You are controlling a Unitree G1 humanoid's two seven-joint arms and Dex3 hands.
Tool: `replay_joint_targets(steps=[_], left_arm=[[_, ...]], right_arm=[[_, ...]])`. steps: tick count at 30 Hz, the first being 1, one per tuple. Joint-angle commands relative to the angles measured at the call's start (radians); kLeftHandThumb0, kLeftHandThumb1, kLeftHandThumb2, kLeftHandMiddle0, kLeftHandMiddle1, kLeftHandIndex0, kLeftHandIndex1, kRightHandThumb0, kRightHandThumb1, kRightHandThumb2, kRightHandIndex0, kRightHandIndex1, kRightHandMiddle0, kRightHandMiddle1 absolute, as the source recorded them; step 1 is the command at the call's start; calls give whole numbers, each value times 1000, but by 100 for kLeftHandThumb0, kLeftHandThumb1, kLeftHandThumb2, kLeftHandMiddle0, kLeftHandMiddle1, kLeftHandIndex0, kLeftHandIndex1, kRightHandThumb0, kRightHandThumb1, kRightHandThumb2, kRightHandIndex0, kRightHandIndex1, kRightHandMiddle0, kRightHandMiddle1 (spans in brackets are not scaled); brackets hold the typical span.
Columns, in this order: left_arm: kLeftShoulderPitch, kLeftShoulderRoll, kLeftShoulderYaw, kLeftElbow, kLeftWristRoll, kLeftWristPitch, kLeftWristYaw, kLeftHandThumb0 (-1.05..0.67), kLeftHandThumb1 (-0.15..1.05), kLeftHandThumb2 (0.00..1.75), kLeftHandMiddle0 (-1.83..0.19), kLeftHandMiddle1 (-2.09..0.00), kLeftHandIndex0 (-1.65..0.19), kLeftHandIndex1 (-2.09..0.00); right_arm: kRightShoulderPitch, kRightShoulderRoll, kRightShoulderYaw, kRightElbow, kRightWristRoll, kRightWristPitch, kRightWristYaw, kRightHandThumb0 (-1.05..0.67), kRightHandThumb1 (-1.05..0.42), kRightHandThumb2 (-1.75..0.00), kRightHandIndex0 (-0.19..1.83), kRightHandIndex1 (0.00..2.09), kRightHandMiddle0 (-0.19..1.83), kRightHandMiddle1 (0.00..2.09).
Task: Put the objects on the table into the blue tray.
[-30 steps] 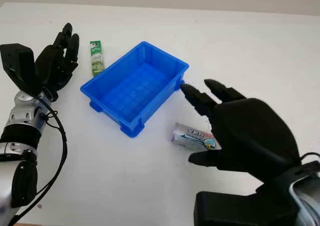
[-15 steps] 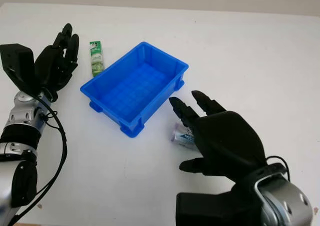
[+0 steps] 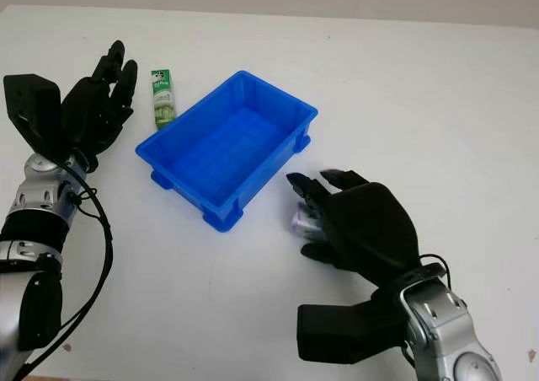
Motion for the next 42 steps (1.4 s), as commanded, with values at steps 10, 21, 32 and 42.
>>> replay_joint_targets(steps=[10,21,32,42], left_arm=[[-2,11,-5,-14,7,-2,6,-76,105,49,19,-1,19,-3],[-1,9,-12,-22,12,-6,21,-75,105,50,19,0,19,-1],[8,-2,-27,-28,26,-21,26,-74,105,55,19,0,19,-2],[5,-16,-32,-18,33,-20,48,-75,105,56,19,0,19,-1]], right_arm=[[-87,-16,-22,-10,-31,-6,-91,-40,-104,-6,100,209,63,209],[-286,44,-181,-143,586,222,237,-24,-105,-20,102,209,67,209],[-565,-1,-223,-83,832,303,278,-19,-104,-11,111,209,89,209],[-837,61,-41,658,597,-292,-261,-32,-105,-19,143,209,120,209]])
